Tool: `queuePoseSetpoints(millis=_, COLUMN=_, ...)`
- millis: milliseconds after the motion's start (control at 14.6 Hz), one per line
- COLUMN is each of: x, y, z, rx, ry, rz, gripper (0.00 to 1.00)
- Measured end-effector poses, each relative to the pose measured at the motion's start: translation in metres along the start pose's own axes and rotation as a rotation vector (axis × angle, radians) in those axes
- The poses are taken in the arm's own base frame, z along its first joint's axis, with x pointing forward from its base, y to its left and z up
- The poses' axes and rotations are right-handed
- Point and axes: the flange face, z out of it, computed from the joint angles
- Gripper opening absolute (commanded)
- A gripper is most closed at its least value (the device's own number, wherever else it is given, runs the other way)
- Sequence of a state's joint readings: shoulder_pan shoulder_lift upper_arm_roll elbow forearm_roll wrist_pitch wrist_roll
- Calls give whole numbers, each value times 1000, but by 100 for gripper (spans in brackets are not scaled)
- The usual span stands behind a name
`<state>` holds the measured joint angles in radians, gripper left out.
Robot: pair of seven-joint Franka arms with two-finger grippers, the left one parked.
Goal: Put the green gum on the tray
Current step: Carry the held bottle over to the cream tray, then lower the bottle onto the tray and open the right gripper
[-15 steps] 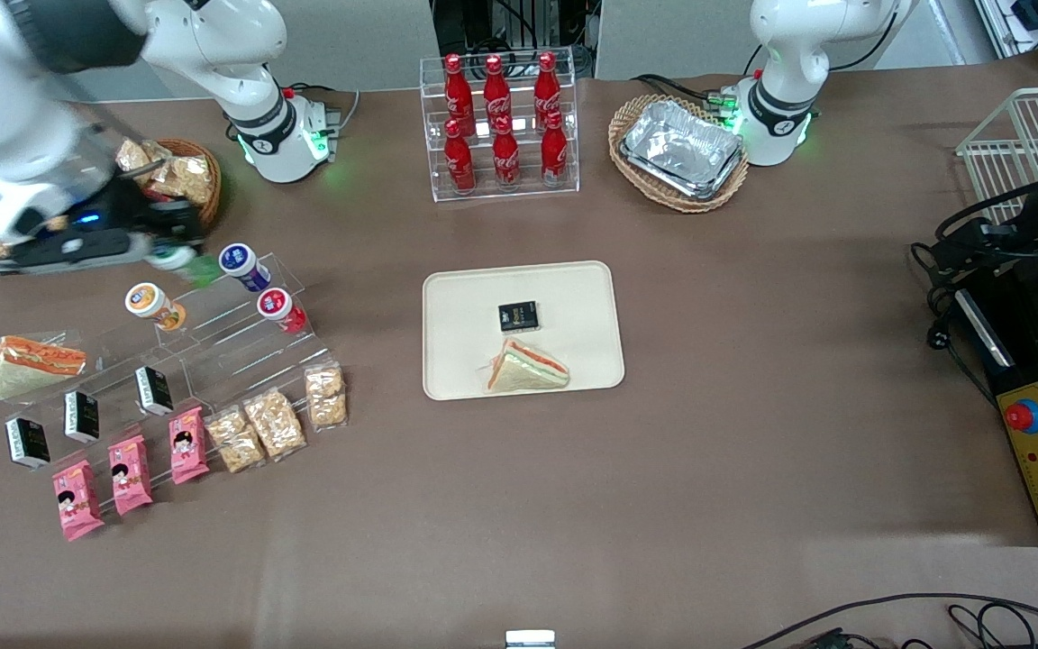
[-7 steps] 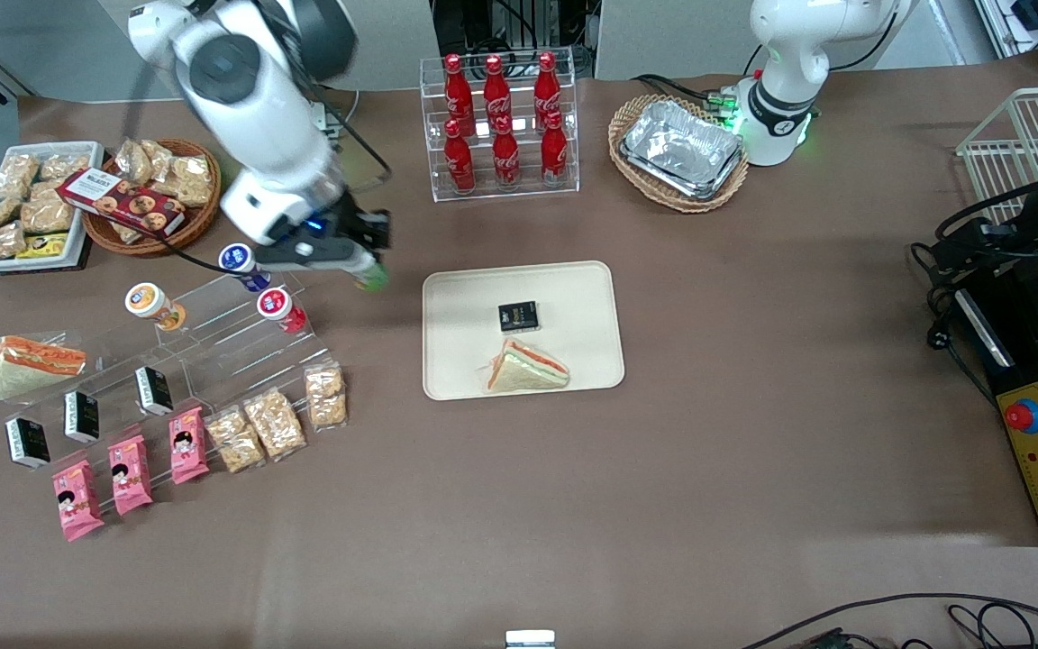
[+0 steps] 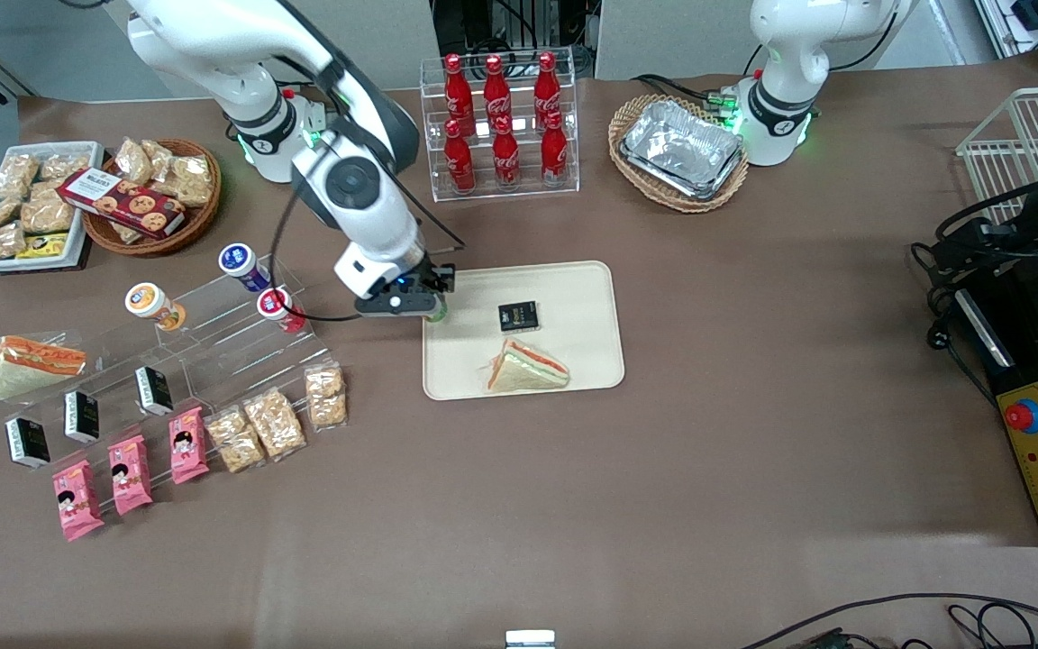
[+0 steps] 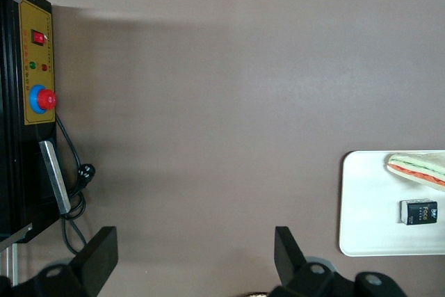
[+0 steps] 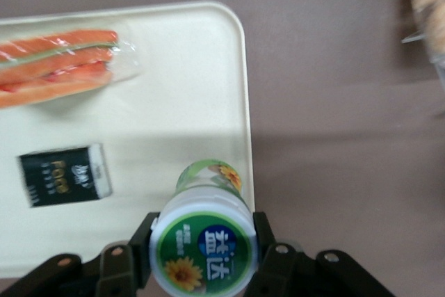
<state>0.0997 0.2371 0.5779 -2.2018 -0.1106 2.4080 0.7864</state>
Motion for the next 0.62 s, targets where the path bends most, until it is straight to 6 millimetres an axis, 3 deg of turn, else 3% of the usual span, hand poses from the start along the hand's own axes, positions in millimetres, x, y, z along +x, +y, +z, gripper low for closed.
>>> queuePoseSetpoints(millis=206, x=-11, y=-14, z=48, rx=-18, ry=-9, rz=3, gripper=8)
queuePoseSetpoints(millis=344, x=-23, y=-27, z=61, rx=-20, ry=-13, rz=0, gripper=11)
queuePoseSetpoints(millis=412, x=-29, y=-32, z=64, rx=-24, ry=-12, rz=-8, gripper=19)
queuePoseSetpoints(millis=550, x=-37, y=-39, z=67, rx=-34, ry=-4, rz=-15, gripper=98)
queuePoseSetpoints(millis=618, x=-38, y=-40, z=68, rx=-36, ry=-2, rz=-12, gripper=99)
